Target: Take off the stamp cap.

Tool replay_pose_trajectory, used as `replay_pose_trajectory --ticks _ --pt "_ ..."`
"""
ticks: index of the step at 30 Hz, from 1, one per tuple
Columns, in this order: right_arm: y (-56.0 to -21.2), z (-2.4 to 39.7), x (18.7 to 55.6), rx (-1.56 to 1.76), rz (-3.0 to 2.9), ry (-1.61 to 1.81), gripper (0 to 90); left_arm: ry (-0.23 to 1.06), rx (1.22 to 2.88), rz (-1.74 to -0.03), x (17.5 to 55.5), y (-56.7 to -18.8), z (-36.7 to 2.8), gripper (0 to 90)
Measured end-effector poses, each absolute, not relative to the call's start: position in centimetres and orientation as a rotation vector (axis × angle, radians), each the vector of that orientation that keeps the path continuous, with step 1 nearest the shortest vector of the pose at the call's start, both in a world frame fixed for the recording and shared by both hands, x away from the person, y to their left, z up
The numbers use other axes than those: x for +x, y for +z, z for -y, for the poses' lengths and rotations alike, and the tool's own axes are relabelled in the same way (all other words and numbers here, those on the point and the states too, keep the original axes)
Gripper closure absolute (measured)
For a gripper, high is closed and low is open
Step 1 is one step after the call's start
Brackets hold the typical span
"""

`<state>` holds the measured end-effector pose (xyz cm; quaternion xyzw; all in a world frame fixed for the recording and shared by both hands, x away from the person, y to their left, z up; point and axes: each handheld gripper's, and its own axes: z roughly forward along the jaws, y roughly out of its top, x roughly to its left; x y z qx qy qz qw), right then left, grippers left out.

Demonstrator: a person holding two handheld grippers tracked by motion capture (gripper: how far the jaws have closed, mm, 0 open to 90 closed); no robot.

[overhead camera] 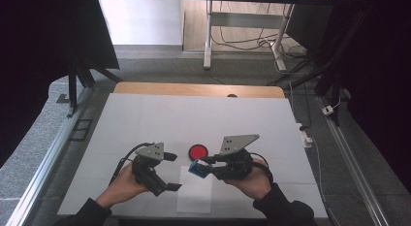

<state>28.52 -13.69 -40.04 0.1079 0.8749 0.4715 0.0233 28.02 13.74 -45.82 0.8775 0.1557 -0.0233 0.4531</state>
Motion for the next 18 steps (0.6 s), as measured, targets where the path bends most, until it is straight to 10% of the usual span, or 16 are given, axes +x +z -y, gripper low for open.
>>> replay_pose_trajectory --ticks 18 --pt "-39.9 13.1 28.5 0.286 -2.729 1.467 71.8 -0.120 2.193 -0.197 29.8 -46.4 -10.1 3.3"
